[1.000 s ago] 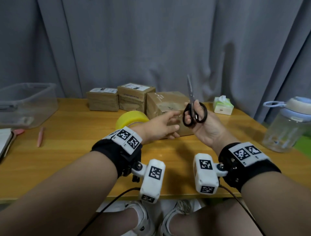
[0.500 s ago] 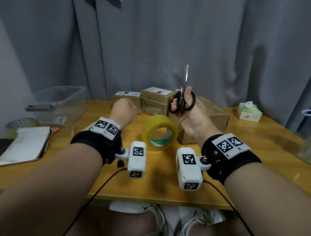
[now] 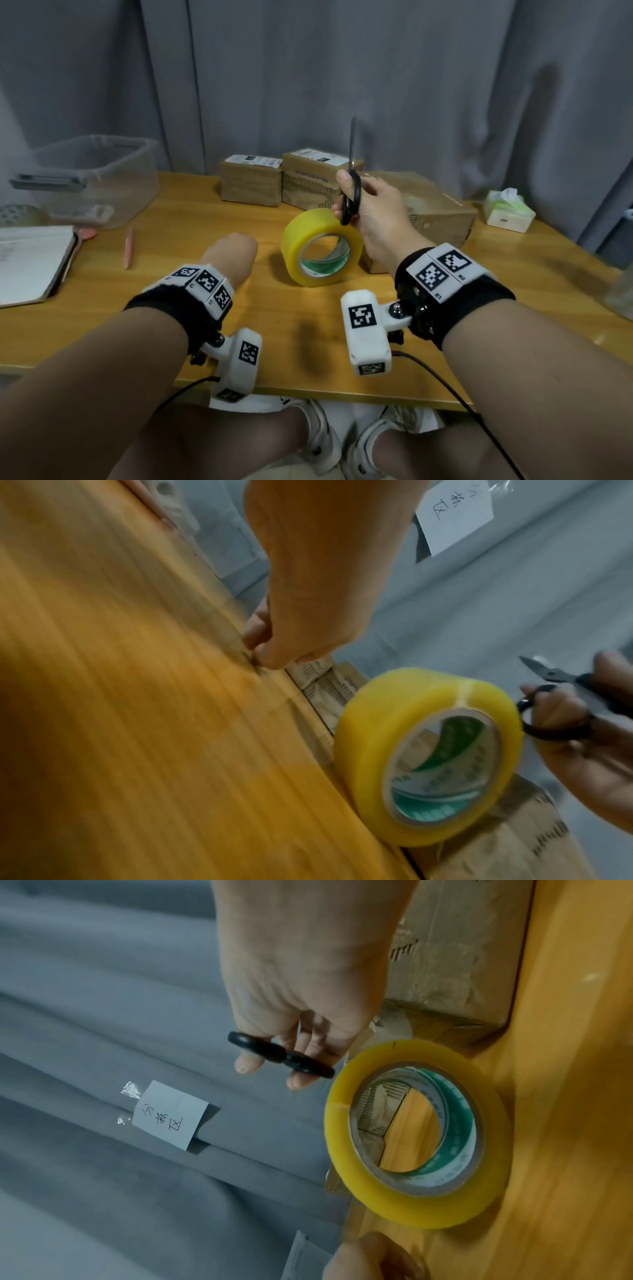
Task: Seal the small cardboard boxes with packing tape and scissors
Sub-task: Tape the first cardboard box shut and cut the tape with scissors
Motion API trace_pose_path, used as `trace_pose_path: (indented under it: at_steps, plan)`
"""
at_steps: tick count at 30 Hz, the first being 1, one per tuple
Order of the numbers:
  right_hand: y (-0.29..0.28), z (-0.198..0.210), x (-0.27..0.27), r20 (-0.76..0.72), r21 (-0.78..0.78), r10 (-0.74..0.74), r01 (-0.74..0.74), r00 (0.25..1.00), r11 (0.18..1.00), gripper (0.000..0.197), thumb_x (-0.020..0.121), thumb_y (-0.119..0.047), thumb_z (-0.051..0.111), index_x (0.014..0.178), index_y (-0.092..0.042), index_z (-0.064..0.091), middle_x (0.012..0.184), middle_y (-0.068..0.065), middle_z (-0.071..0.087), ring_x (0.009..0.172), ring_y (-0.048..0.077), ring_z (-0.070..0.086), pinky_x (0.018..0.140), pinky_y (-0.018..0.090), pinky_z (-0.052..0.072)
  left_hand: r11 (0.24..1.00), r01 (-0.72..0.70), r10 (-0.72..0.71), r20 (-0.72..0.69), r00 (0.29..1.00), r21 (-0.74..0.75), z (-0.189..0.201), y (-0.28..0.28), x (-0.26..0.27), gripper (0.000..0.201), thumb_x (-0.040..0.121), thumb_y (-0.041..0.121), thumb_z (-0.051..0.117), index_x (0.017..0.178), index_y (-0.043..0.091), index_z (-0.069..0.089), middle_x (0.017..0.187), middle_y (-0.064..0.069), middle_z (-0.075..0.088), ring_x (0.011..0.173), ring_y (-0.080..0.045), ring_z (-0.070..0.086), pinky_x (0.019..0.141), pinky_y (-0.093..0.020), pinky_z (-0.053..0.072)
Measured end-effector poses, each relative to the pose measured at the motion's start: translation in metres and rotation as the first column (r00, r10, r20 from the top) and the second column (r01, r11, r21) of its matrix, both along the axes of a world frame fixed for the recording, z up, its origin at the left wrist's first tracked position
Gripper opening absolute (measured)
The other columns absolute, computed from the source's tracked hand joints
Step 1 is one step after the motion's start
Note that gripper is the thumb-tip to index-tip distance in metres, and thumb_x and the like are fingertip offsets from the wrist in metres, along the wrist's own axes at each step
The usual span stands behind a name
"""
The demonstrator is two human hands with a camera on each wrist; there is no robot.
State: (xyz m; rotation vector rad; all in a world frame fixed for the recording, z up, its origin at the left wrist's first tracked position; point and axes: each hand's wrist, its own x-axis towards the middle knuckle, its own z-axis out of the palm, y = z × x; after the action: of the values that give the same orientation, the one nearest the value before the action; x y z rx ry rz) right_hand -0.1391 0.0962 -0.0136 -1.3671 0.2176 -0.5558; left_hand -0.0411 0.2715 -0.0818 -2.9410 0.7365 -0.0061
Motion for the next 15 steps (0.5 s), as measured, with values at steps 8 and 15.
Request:
trace_pose_path:
  at_steps: [8,15]
  plan:
    - [-0.021,0.005,-0.017,-0.1,-0.127,-0.111,0.098,0.989,0.987,0.013,0.087,-0.024,0.07,0.084,-0.012,0.066,0.063,0.005,0.059,0.053,0.016,0.055,0.052,0.024,0.05,0.977,-0.014,0.058,-0.203,0.977,0.211,0.031,-0.019,-0.009,0.036,0.096,0.037,0.05,0.09,0.005,0.063,0.093,-0.009,0.059,0.087,-0.025,0.055,0.077,-0.031,0.043]
    - [-0.079,0.029,-0.023,-0.088,-0.874,-0.428,0.136,0.899,0.467,0.027,0.091,-0.03,0.063,0.108,-0.009,0.063,0.096,0.01,0.066,0.091,0.028,0.061,0.072,0.027,0.043,0.801,0.129,-0.098,0.085,0.992,-0.584,0.066,-0.039,-0.014,0.028,0.096,0.031,0.05,0.084,0.007,0.059,0.094,-0.016,0.06,0.083,-0.03,0.058,0.068,-0.03,0.039]
